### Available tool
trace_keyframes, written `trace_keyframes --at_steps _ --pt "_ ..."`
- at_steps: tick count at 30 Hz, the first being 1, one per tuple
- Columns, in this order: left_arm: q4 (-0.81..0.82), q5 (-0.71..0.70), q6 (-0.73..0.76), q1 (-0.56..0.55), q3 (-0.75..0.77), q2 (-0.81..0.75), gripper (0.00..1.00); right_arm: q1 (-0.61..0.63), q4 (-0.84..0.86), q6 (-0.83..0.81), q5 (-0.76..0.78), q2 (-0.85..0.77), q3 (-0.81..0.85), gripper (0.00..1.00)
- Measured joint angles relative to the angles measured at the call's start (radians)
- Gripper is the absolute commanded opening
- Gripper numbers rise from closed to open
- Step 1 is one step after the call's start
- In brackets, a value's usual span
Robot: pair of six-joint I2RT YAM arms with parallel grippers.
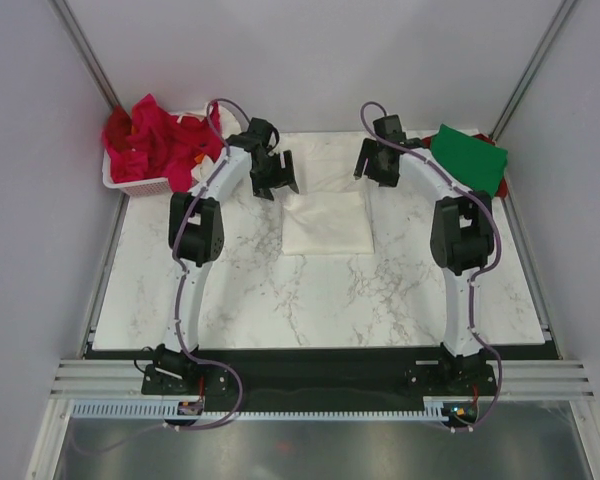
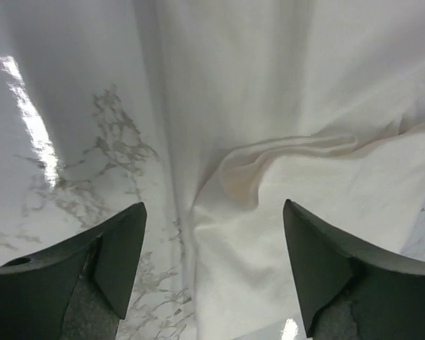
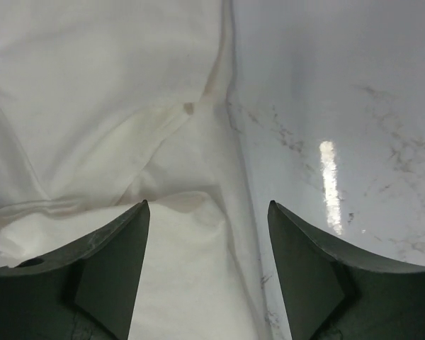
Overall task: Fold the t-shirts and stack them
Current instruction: Fold the tshirt
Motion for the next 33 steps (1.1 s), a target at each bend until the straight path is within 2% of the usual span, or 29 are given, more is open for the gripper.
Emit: trace_keyframes --at_steps 4,7,12,14,15,17,18,21,25,33 --pt "-0.067 -0.052 0.011 0.024 0.088 -0.008 0.9 -0.023 -0.025 -0.018 0.038 -0.058 -0.013 0.78" --pt "-0.09 -0.086 0.019 0.023 0.077 -0.077 0.88 -0.026 -0.001 -0.027 0.04 -0.208 -0.161 0.79" --pt "-0.082 -0.105 0.029 -0.018 -0.096 -0.275 0.84 -0.011 0.092 -0.025 -0.078 -0.486 -0.463 0.77" --pt "-0.047 -0.101 0.029 -0.054 -0.227 -0.364 0.8 -0.006 0.139 -0.024 -0.155 -0.533 -0.552 0.65" --pt "-0.023 -0.089 0.029 -0.07 -0.287 -0.397 0.79 -0.003 0.171 -0.023 -0.193 -0.54 -0.594 0.55" --pt "0.05 -0.058 0.023 -0.11 -0.446 -0.465 0.75 0.001 0.22 -0.019 -0.274 -0.53 -0.667 0.45" --pt "0.089 -0.035 0.017 -0.129 -0.521 -0.485 0.73 0.002 0.24 -0.016 -0.312 -0.519 -0.7 0.36" --pt "0.24 0.02 -0.014 -0.168 -0.761 -0.529 0.7 0.003 0.282 -0.012 -0.397 -0.482 -0.769 0.28" --pt "0.359 0.048 -0.058 -0.166 -0.969 -0.534 0.69 0.003 0.322 -0.014 -0.427 -0.449 -0.84 0.27" --pt "0.538 0.066 -0.091 -0.147 -1.039 -0.555 0.68 -0.002 0.416 -0.025 -0.41 -0.446 -0.945 0.27"
